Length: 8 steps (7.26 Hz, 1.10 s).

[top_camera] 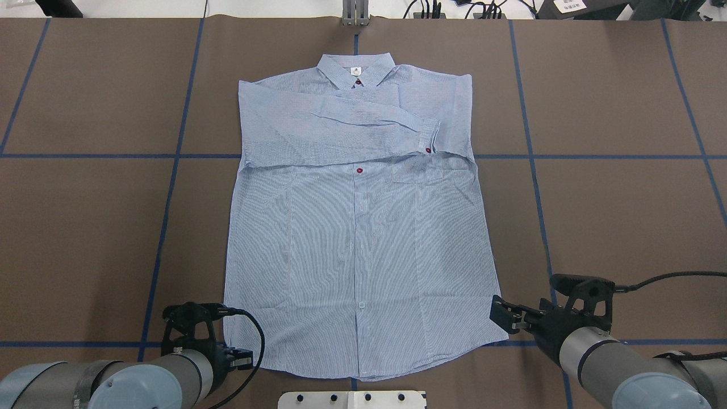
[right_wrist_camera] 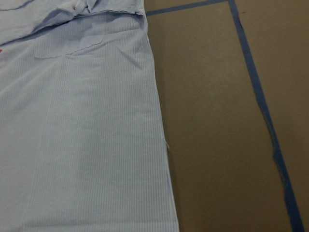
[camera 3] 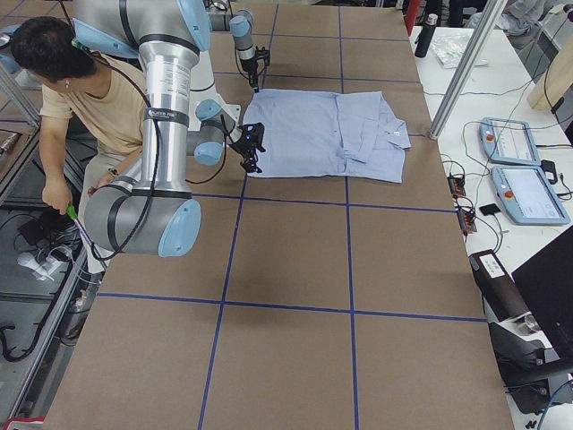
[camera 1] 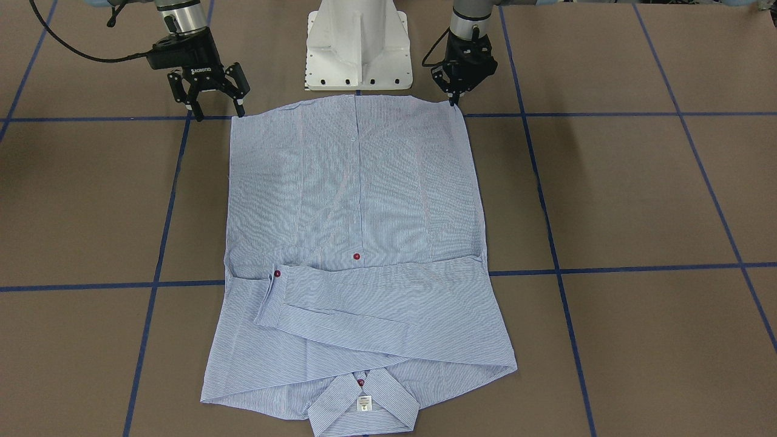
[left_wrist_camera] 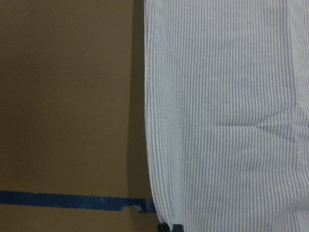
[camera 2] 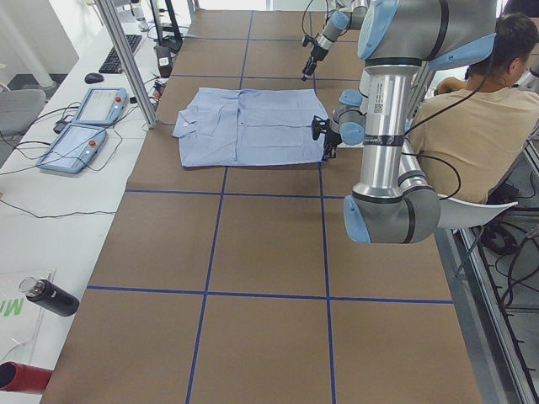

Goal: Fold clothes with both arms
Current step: 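Close both grippers on the shirt hem corners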

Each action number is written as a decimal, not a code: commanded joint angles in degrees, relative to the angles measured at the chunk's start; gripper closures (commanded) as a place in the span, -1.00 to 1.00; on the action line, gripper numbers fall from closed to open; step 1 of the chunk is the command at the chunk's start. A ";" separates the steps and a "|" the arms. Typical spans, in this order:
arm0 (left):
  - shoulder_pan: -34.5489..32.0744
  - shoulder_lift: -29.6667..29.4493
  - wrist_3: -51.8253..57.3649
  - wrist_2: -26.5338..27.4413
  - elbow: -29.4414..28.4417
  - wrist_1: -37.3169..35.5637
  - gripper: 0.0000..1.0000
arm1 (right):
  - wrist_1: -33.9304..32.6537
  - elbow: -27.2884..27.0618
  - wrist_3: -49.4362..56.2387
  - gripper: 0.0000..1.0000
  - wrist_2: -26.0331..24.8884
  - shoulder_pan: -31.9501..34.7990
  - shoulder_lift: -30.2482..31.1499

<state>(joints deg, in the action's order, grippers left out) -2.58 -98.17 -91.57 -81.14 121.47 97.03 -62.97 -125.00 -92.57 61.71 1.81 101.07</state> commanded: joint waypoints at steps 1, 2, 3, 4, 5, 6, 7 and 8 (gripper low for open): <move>0.04 0.00 -0.01 0.10 0.08 0.00 1.00 | -3.12 0.45 -1.03 -0.73 -1.50 -1.10 1.85; 0.12 0.00 -0.01 0.10 0.08 0.00 1.00 | -2.68 0.72 -6.17 -0.57 -2.98 -2.58 1.68; 0.12 0.08 0.08 0.27 -0.26 -0.09 1.00 | -2.68 0.72 -7.44 -0.41 -5.35 -4.08 1.33; 0.21 0.09 0.17 0.36 -0.18 -0.09 1.00 | -2.68 0.72 -8.76 -0.25 -6.33 -5.22 1.24; 0.39 0.09 0.17 0.63 -0.09 -0.09 1.00 | -2.68 0.72 -12.16 -0.14 -7.12 -6.80 1.24; 0.82 0.00 0.17 0.71 -0.09 -0.09 1.00 | -2.68 1.07 -12.98 -0.14 -9.31 -8.99 1.06; 1.00 0.00 0.25 0.80 0.00 -0.18 1.00 | -2.68 1.33 -15.08 -0.12 -10.63 -10.67 1.15; 1.00 0.00 0.25 0.89 0.08 -0.18 1.00 | -2.77 2.29 -15.45 -0.09 -10.99 -11.12 0.71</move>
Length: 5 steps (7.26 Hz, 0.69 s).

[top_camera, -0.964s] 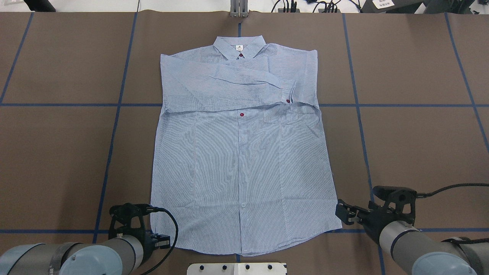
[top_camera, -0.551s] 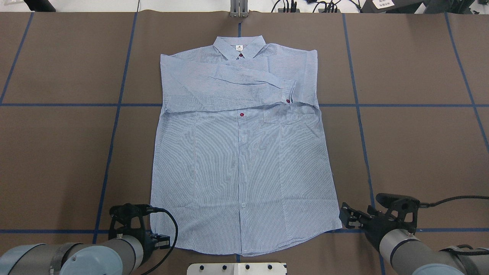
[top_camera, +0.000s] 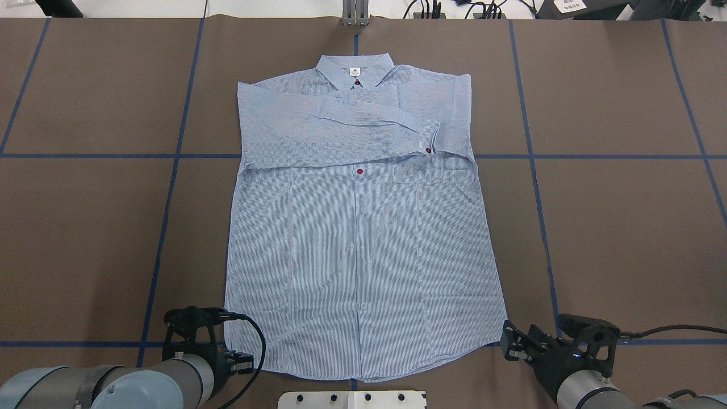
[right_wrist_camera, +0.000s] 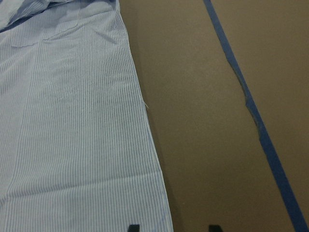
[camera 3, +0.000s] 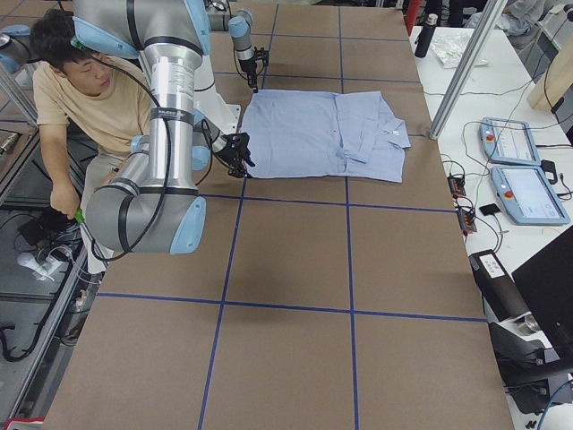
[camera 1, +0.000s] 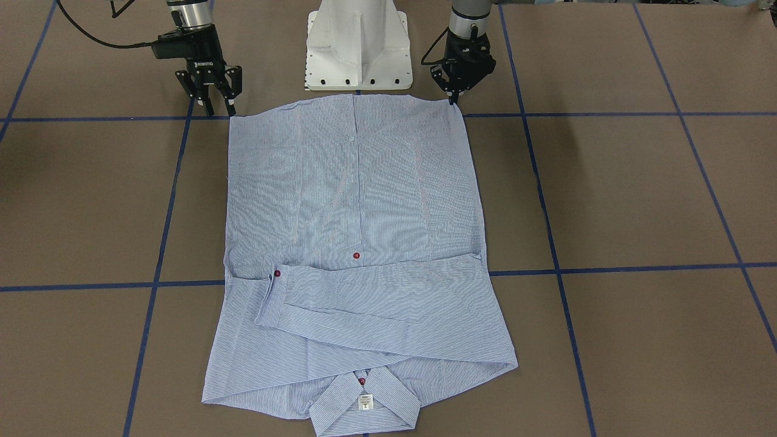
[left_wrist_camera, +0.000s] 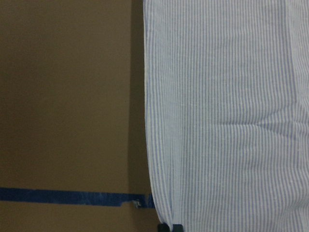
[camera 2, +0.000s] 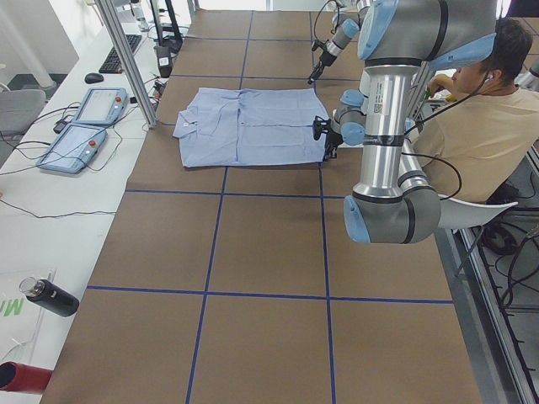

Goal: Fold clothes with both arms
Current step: 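Close both grippers on the shirt hem corners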

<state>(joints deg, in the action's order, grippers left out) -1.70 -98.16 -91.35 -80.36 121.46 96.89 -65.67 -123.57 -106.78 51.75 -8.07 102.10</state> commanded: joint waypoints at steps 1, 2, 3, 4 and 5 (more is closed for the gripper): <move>0.12 -0.01 0.03 0.12 0.27 -0.12 1.00 | -0.07 1.83 -1.24 -0.08 -1.12 -1.42 -0.59; 0.12 -0.01 0.03 0.12 0.27 -0.12 1.00 | -0.16 3.23 -0.98 -0.02 -1.56 -1.42 -2.68; 0.12 -0.01 0.12 0.03 0.27 -0.12 1.00 | -0.16 4.20 -0.71 0.04 -1.56 -1.33 -3.92; 0.12 -0.01 0.12 0.03 0.18 -0.12 1.00 | -0.16 4.12 -0.62 0.10 -1.56 -1.16 -3.93; 0.12 -0.01 0.12 0.03 0.18 -0.12 1.00 | -0.42 4.21 -0.53 0.16 -1.56 -1.16 -3.84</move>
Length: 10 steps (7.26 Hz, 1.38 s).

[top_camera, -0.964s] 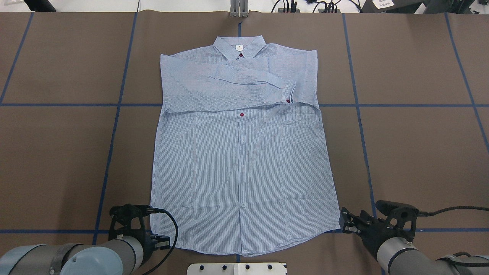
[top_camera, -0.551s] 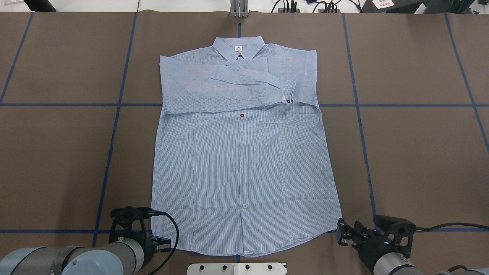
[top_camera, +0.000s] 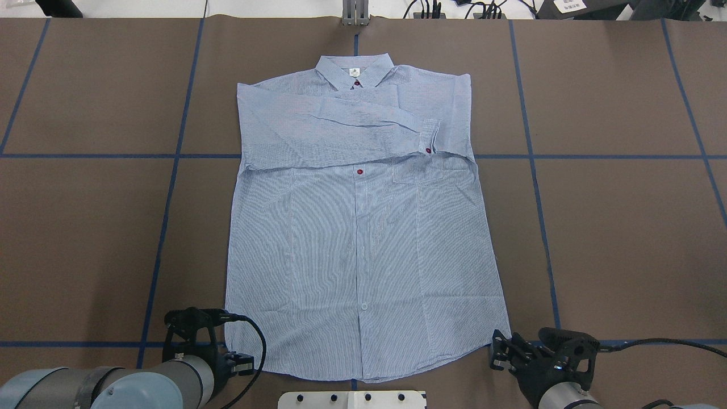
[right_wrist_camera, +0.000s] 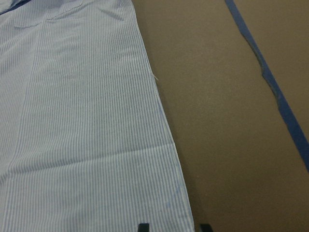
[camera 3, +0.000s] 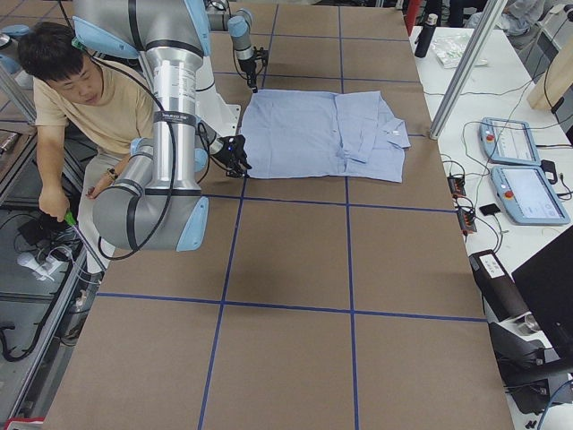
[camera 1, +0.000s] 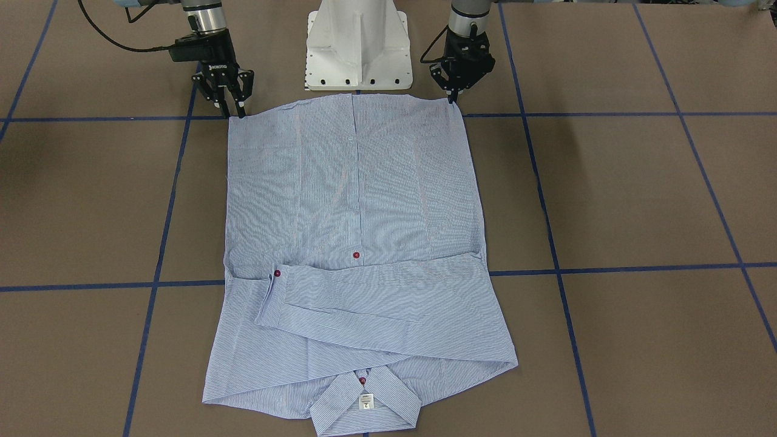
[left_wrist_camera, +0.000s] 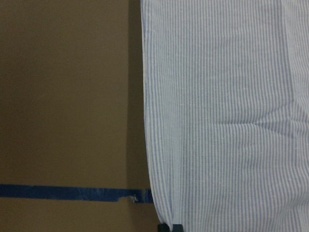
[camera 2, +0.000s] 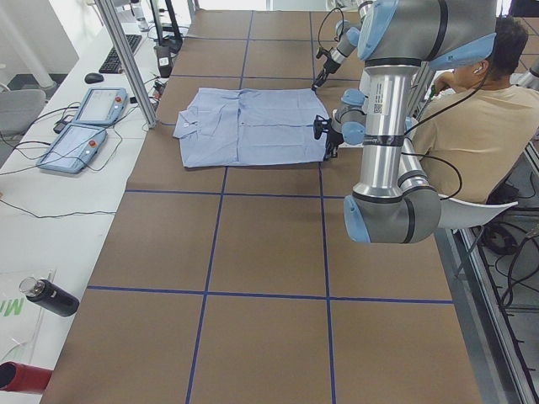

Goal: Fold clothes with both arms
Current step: 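Close both grippers on the shirt hem corners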

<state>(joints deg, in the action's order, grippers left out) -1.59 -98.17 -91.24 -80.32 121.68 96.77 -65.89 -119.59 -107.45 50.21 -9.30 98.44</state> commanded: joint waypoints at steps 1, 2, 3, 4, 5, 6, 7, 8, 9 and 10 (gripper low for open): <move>0.00 0.00 0.01 -0.01 -0.04 0.00 1.00 | -0.47 0.24 0.22 0.18 0.06 0.33 -0.10; 0.00 0.00 0.01 -0.01 -0.04 0.00 1.00 | -0.56 0.24 0.57 0.21 0.15 0.42 0.08; 0.00 0.00 0.01 -0.01 -0.04 0.00 1.00 | -0.56 0.32 0.84 0.28 0.15 0.51 -0.01; -0.08 0.00 0.01 -0.01 -0.04 0.00 1.00 | -0.65 0.32 0.93 0.33 0.15 0.68 -0.01; -0.08 -0.09 0.10 -0.10 0.05 0.00 1.00 | -0.65 0.76 1.10 0.41 0.15 0.77 -0.09; -0.08 -0.26 0.10 -0.19 0.05 0.00 1.00 | -0.65 1.11 1.10 0.66 0.24 0.86 -0.18; -0.08 -0.52 0.10 -0.27 0.05 -0.09 1.00 | -0.73 1.20 1.02 1.00 0.15 0.86 -0.27; -0.08 -0.61 0.10 -0.27 0.14 -0.09 1.00 | -0.73 1.81 1.02 1.00 -0.02 0.95 -0.36; -0.08 -0.96 0.10 -0.36 0.14 -0.09 1.00 | -0.65 1.56 1.02 1.00 -0.03 2.25 -1.66; -0.17 -1.05 1.58 -0.45 1.79 -0.18 1.00 | -0.73 -2.97 2.06 1.00 1.10 4.09 -1.85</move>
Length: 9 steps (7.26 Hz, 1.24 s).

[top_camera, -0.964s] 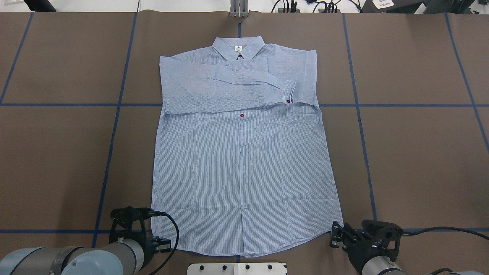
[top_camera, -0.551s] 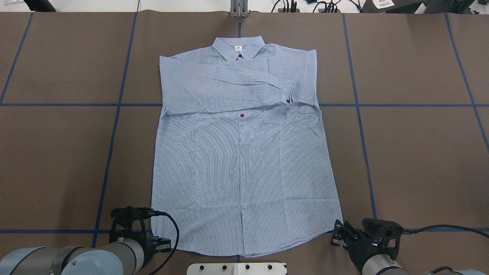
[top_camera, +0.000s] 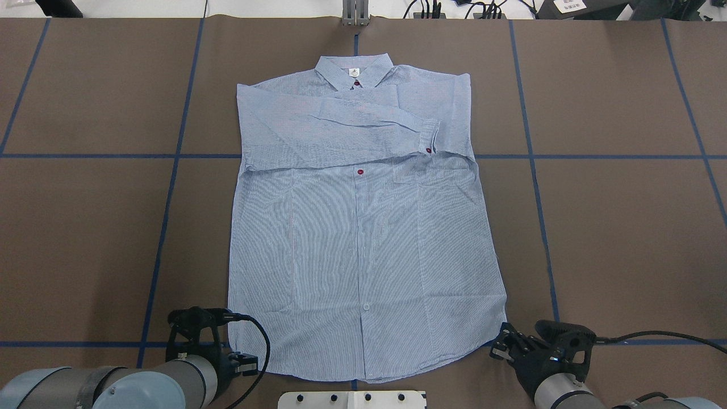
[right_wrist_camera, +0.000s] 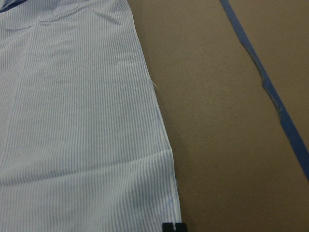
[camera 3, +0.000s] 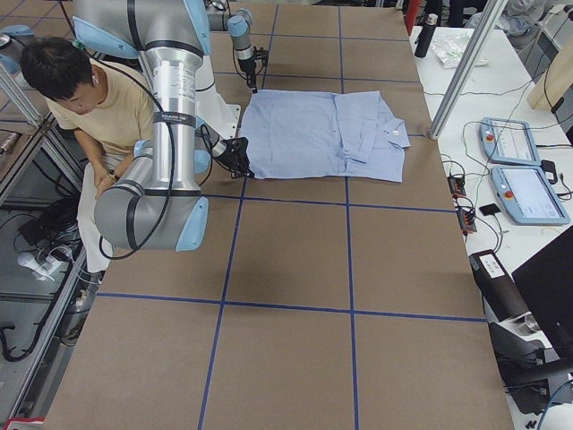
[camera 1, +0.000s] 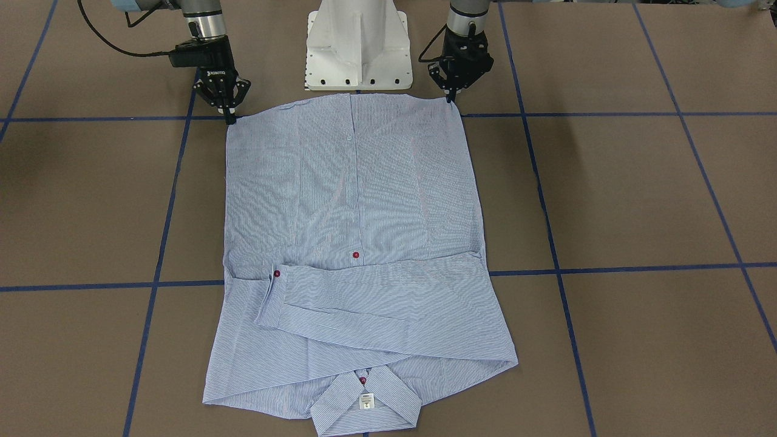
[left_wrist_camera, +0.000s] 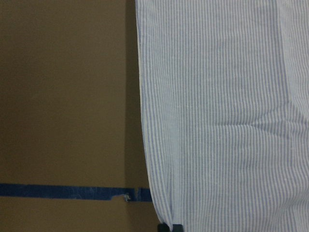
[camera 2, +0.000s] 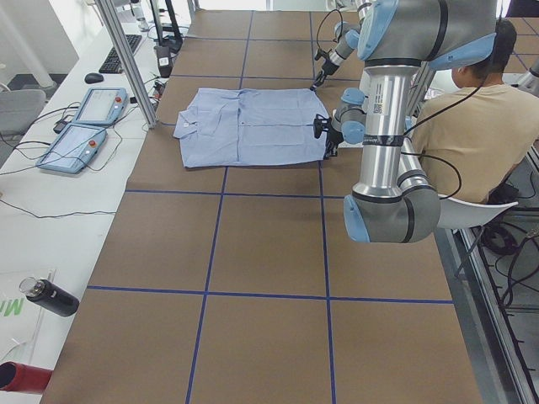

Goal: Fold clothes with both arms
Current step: 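Lift the hem corners with both grippers and carry them toward the collar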

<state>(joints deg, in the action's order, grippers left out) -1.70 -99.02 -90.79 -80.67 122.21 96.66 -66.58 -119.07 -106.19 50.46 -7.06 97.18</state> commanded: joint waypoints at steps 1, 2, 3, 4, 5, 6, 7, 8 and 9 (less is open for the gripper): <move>-0.76 -0.12 3.92 -0.28 5.54 -0.16 1.00 | -1.96 -9.28 2.29 1.00 3.65 3.96 0.36; -1.20 -0.03 5.34 -1.23 9.76 -0.33 1.00 | -9.72 -17.00 2.39 1.00 10.47 7.46 0.29; -2.51 -0.12 5.45 -4.38 14.58 -1.64 1.00 | -17.63 -25.95 2.40 1.00 16.11 8.89 0.29; -3.30 -0.03 5.36 -8.32 23.42 -6.35 1.00 | -26.24 -35.26 2.40 1.00 20.51 8.81 0.03; -4.36 -0.12 5.45 -11.76 30.29 -11.27 1.00 | -32.33 -41.10 2.40 1.00 27.00 10.21 -1.37; -7.93 -0.38 7.27 -17.71 32.19 -13.32 1.00 | -32.56 -41.16 3.70 1.00 35.50 15.44 -3.30; -16.24 -3.51 16.52 -25.42 31.69 -16.30 1.00 | -32.65 -41.07 9.20 1.00 42.02 20.89 -4.45; -21.28 -7.37 23.31 -26.98 29.59 -21.03 1.00 | -32.74 -37.94 15.52 1.00 42.70 24.77 -5.07; -25.33 -12.54 29.38 -26.91 22.61 -22.56 1.00 | -32.83 -30.69 21.23 1.00 42.88 29.16 -12.38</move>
<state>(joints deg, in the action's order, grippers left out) -21.47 -106.25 -68.99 -106.06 150.46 77.14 -99.17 -156.00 -91.81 91.87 16.85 90.62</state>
